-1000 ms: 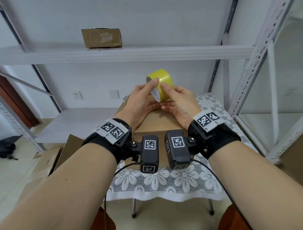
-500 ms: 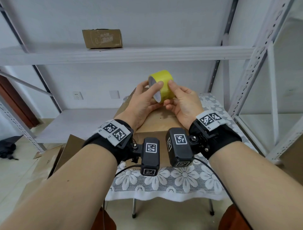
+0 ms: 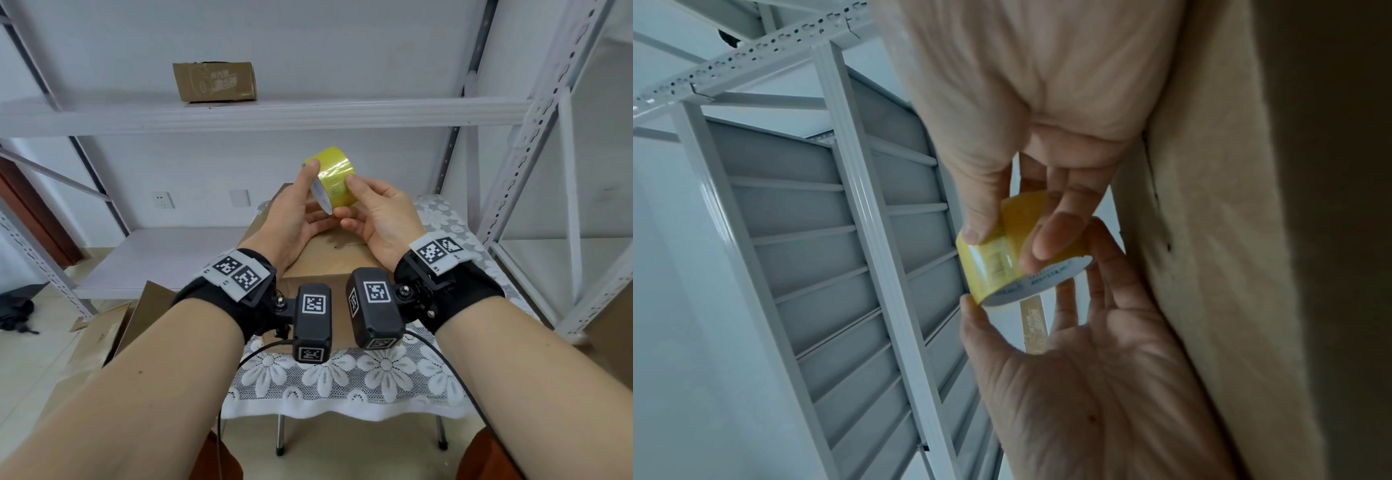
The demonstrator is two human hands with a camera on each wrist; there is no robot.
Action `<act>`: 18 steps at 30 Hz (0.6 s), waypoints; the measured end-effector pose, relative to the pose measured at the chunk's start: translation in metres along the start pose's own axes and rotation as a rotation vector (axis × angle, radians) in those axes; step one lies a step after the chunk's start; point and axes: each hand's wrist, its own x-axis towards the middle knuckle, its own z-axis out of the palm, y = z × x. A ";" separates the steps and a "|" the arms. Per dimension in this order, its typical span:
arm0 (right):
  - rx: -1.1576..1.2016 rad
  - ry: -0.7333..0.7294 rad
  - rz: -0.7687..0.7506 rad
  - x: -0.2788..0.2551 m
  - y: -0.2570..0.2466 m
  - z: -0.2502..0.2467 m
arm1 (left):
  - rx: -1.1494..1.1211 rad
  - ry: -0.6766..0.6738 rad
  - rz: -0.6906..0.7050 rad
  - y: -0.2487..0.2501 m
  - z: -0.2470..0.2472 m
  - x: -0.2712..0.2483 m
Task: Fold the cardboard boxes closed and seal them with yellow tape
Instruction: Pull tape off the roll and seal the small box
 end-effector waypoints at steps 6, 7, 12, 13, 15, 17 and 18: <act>-0.157 0.040 -0.014 0.004 0.003 0.001 | -0.029 -0.016 0.007 -0.001 0.001 -0.002; -0.175 0.041 -0.018 0.004 0.004 0.002 | -0.041 -0.012 0.012 -0.001 0.001 -0.002; -0.204 0.015 -0.033 0.004 0.005 0.002 | -0.048 -0.008 -0.006 -0.002 -0.001 0.001; -0.204 0.005 -0.035 0.003 0.005 0.002 | -0.040 -0.006 -0.008 -0.002 -0.001 0.002; -0.189 -0.020 -0.035 0.002 0.005 0.002 | -0.040 -0.004 -0.007 -0.001 0.000 0.002; -0.167 -0.038 -0.028 0.001 0.004 0.002 | -0.048 -0.005 -0.006 -0.001 0.000 0.002; -0.159 -0.043 -0.025 0.001 0.004 0.002 | -0.048 0.001 -0.008 -0.001 -0.001 0.003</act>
